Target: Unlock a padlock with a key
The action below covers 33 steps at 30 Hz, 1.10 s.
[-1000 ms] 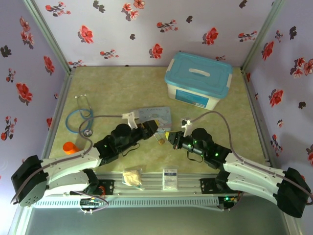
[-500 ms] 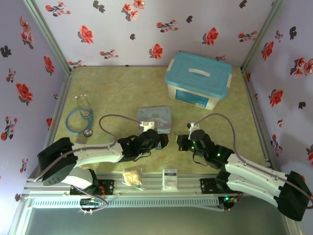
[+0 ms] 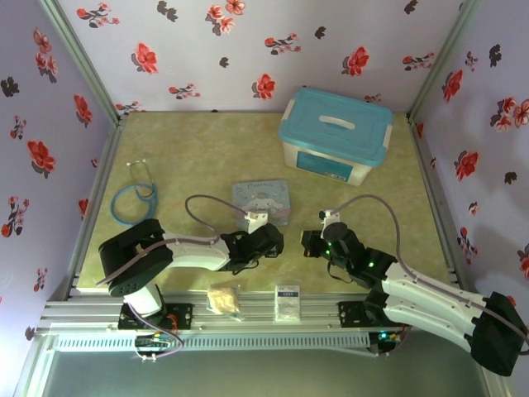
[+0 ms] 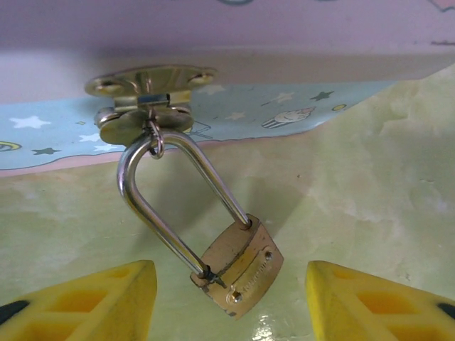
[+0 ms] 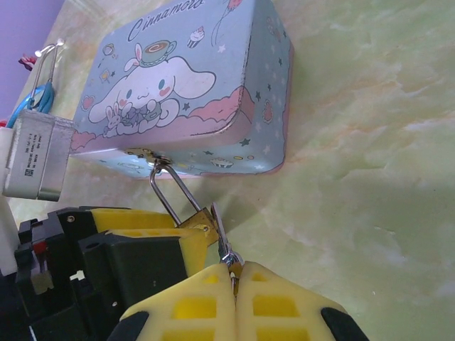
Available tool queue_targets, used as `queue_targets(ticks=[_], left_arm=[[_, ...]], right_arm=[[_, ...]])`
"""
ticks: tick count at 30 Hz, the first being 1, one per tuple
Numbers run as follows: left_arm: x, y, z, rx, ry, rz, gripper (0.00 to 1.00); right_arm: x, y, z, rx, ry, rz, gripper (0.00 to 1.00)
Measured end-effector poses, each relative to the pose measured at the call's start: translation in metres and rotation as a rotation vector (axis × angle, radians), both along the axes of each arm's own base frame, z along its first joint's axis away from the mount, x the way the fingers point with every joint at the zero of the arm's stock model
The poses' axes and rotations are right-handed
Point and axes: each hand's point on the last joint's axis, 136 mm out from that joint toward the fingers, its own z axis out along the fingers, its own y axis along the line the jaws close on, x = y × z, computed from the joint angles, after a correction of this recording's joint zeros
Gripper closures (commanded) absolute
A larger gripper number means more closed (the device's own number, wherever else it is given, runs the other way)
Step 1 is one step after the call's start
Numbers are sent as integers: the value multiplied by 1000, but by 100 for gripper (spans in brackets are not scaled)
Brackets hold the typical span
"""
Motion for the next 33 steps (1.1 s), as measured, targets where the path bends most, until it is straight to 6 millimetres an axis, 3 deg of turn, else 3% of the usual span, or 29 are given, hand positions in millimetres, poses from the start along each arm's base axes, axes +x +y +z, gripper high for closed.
queue_targets(ticks=[13,20,23,27,33], left_arm=[[10,-2,-9,20,-40,12,58],[14,-8,-8,-13,-53,17,75],[14,-10,-7,-27,-55,18,84],[14,-10,-6,-52,-53,18,85],[6,1,-5,-136,-8,29,87]], right_arm=[[-1,-1,-10,6,17,-11,100],[-2,-2,-33,3,47,-21,100],[-2,0,-34,17,49,-23,100],[-5,7,-35,91,42,-1,100],[-17,18,-51,176,119,41,100]])
